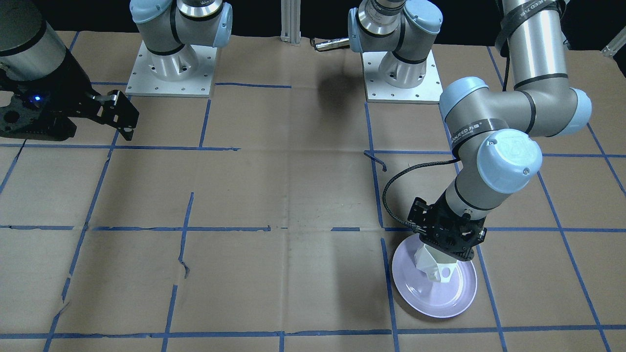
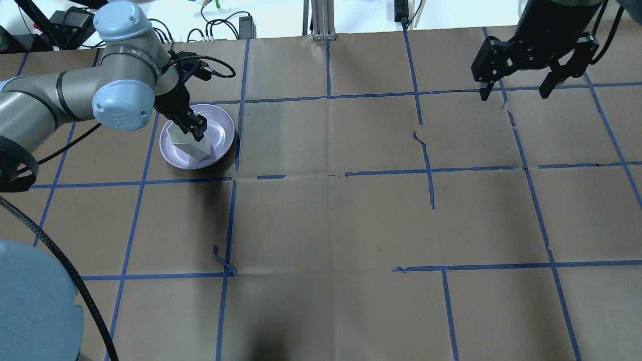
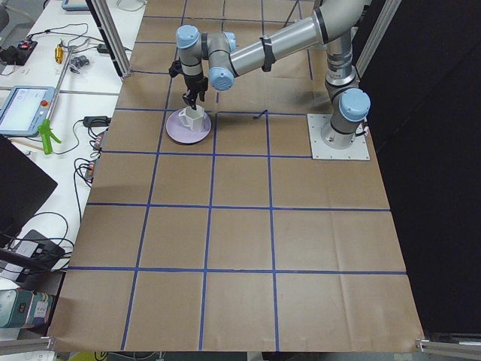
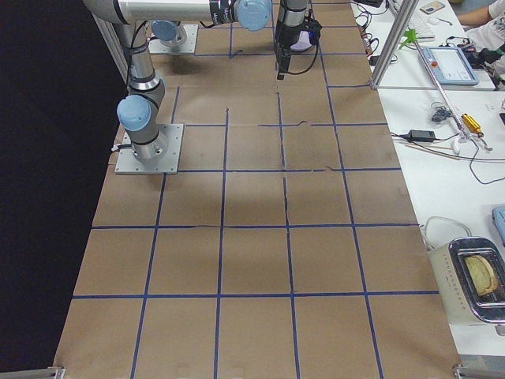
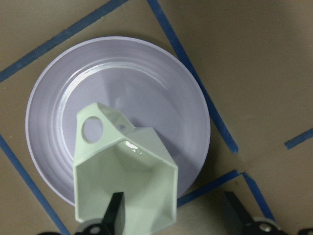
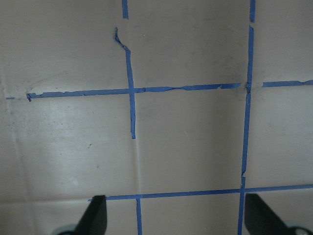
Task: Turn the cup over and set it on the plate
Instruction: 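Rotate the mug upright and lower it onto the plate with left gripper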
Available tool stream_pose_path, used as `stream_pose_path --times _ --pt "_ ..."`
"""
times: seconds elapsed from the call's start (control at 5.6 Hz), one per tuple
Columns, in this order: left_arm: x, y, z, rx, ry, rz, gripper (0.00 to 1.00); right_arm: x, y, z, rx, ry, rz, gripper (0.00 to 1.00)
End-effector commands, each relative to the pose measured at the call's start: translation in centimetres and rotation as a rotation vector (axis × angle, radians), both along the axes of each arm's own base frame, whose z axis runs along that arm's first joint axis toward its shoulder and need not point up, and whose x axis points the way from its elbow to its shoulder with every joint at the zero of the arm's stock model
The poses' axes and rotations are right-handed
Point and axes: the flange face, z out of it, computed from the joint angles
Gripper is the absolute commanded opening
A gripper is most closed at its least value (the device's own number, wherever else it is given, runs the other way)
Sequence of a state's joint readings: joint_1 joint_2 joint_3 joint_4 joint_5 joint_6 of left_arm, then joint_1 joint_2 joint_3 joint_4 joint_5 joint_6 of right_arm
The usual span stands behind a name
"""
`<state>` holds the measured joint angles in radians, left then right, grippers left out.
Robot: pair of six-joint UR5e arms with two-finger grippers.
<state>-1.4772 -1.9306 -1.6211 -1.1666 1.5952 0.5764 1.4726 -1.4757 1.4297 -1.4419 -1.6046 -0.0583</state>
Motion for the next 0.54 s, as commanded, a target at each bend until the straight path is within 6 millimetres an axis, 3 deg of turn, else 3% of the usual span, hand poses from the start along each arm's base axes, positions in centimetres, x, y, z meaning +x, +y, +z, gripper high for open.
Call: stream_pose_path --times 0.0,0.18,0.36 --pt "-2.2 1.4 6.5 0.035 0.004 0.164 0.98 0.0 0.0 0.0 0.0 0.0 0.0 1.0" --pt "-4.5 3.7 11.2 0.052 -0.005 0.202 0.98 0.0 0.0 0.0 0.0 0.0 0.0 1.0" --pt "-4.9 5.0 13.2 0.039 -0.002 0.305 0.98 0.0 0.0 0.0 0.0 0.0 0.0 1.0"
